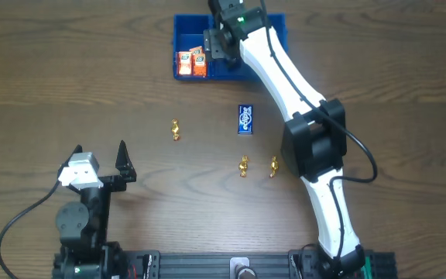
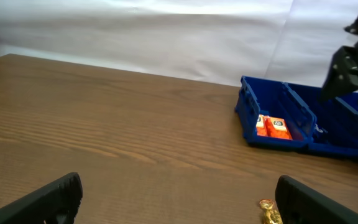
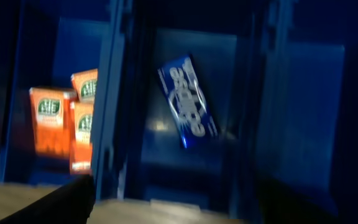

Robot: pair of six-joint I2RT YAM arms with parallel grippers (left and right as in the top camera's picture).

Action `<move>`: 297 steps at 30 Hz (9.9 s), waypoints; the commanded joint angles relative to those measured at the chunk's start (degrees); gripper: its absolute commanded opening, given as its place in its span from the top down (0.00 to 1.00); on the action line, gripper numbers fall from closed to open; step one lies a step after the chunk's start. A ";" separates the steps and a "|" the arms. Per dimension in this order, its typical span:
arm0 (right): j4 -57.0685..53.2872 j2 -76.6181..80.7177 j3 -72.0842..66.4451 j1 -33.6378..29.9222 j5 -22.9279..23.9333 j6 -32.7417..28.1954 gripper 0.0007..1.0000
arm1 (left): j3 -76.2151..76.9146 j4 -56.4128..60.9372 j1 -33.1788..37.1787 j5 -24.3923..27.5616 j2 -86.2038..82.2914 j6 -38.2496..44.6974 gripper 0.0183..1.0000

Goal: Sort Candies Into Trays

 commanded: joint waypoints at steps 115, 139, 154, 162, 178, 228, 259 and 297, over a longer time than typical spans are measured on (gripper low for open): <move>-14.99 -11.21 12.57 2.93 2.47 5.31 0.00 | -0.79 -2.43 0.15 0.76 -0.24 0.83 0.00; -0.76 -6.27 -20.72 21.53 -5.55 13.53 0.06 | -0.79 -2.43 0.15 0.76 -0.24 0.83 0.00; 0.98 0.46 -14.51 22.49 -6.12 17.81 0.10 | -0.79 -2.43 0.15 0.76 -0.24 0.83 0.00; -4.00 6.34 -6.19 22.49 -3.58 24.41 0.12 | -0.79 -2.43 0.15 0.76 -0.24 0.83 0.00; -4.59 8.04 -6.19 21.84 -3.54 26.49 0.30 | -0.79 -2.43 0.15 0.76 -0.24 0.83 0.00; -1.31 -13.75 -5.92 -3.85 8.90 2.19 0.84 | -0.79 -2.43 0.15 0.76 -0.24 0.83 0.00; 5.77 -2.99 -6.25 -8.48 6.75 -0.48 0.14 | -0.79 -2.43 0.15 0.76 -0.24 0.83 0.00; 11.43 -32.11 -67.45 15.26 -4.72 26.75 0.13 | -0.79 -2.43 0.15 0.76 -0.24 0.83 0.00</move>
